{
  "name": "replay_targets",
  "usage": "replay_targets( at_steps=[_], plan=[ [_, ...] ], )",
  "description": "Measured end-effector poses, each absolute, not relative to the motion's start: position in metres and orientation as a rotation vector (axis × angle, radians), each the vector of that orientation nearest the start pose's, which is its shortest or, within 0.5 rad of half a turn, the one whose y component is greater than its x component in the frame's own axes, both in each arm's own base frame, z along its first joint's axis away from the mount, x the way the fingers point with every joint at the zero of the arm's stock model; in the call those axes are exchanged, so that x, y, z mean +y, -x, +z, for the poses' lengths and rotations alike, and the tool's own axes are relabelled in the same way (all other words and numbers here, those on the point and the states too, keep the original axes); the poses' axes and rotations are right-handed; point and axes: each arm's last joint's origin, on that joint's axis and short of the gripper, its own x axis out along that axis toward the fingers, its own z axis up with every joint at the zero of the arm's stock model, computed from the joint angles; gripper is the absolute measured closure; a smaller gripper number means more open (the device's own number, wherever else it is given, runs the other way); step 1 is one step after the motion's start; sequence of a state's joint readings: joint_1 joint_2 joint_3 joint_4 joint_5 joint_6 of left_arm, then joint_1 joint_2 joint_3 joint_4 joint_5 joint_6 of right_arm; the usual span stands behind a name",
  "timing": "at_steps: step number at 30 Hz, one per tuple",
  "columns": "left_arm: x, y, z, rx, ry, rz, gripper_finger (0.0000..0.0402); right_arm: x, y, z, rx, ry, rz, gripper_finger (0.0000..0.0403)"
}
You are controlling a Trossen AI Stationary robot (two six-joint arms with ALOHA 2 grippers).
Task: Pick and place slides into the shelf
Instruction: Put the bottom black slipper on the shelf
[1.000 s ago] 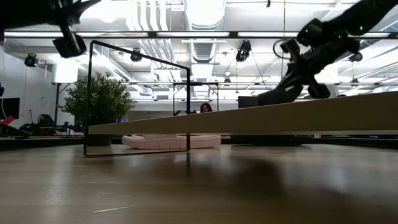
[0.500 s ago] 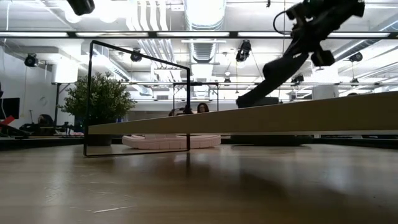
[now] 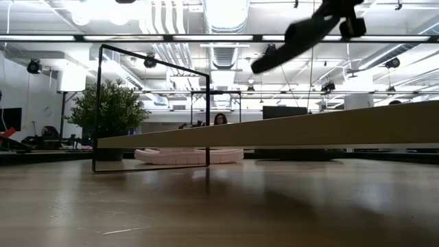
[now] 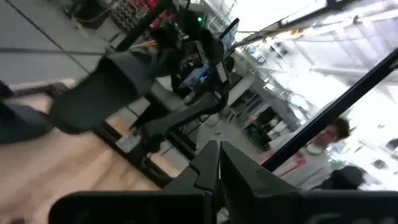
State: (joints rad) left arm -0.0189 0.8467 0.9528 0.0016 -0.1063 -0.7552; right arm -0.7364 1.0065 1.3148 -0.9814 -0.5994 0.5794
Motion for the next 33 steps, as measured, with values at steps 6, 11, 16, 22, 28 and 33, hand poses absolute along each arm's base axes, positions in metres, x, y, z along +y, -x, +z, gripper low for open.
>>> replay_targets(
  at_steps=[6,11,16,22,28,33],
  plan=[
    [0.001,-0.185,0.421,0.027,0.658,0.118,0.0402,-0.081,-0.139,0.413,0.504,-0.975,-0.218,0.0395],
    [0.001,-0.183,0.447,0.020,0.572,0.115,0.0402,-0.064,-0.145,0.414,0.549,-0.969,-0.127,0.0395],
    [0.004,-0.177,0.460,-0.037,0.560,0.162,0.0402,-0.050,-0.149,0.415,0.589,-0.960,-0.052,0.0395],
    [0.004,-0.174,0.461,-0.046,0.557,0.180,0.0402,-0.034,-0.154,0.415,0.634,-0.933,0.005,0.0395],
    [0.004,-0.177,0.459,-0.039,0.559,0.182,0.0402,-0.022,-0.158,0.413,0.668,-0.902,0.035,0.0394],
    [0.004,-0.178,0.459,-0.035,0.558,0.183,0.0402,-0.015,-0.160,0.414,0.688,-0.922,0.058,0.0394]
  ],
)
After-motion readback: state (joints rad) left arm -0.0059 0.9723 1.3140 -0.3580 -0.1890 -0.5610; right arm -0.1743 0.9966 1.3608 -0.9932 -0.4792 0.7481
